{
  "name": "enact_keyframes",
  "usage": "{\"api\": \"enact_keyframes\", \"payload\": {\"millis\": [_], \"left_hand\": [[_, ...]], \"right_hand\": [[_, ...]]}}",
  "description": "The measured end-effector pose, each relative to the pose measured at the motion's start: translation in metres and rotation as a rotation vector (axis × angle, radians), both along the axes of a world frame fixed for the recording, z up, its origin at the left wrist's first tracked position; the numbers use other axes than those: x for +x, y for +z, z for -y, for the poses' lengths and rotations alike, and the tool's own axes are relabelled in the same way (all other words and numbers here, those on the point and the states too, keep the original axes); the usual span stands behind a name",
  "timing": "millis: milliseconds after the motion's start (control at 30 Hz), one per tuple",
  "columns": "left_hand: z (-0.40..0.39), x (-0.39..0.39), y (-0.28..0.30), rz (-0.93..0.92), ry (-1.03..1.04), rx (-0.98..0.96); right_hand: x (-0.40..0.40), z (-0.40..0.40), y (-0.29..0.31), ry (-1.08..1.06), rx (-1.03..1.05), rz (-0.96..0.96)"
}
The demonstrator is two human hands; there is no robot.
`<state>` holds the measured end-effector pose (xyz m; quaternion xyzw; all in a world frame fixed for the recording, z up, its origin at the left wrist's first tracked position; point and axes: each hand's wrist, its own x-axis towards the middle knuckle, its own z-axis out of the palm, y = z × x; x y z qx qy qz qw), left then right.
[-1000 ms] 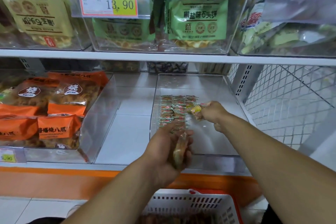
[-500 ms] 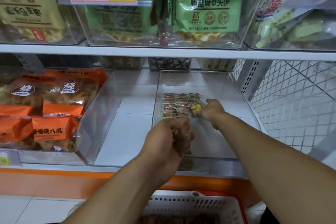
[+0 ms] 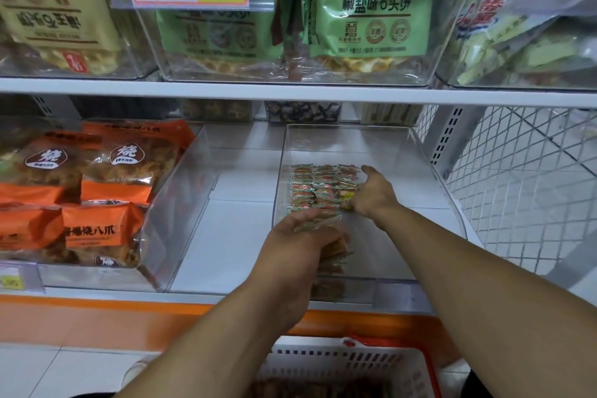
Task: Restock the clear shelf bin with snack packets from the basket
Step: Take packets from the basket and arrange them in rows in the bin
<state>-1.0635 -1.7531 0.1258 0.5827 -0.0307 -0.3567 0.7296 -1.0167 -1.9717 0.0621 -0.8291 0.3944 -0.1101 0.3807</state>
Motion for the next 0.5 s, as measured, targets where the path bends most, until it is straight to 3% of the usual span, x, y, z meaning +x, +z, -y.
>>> {"api": "enact_keyframes", "payload": {"millis": [167, 267, 367, 500], "left_hand": [[0.001, 0.001, 0.003, -0.006, 0.024, -0.059], [-0.001, 0.003, 0.006, -0.077, 0.064, -0.113], [-0.003, 0.003, 0.007, -0.066, 0.114, -0.132], [-0.004, 0.002, 0.008, 0.021, 0.169, -0.161]], "right_hand": [[-0.007, -0.003, 0.014, 0.066, -0.057, -0.033], [-0.016, -0.004, 0.043, 0.096, -0.156, 0.148], [-0.031, -0.020, 0.079, 0.200, 0.113, 0.287], [-0.076, -0.041, 0.106, 0.569, 0.510, 0.047]]}}
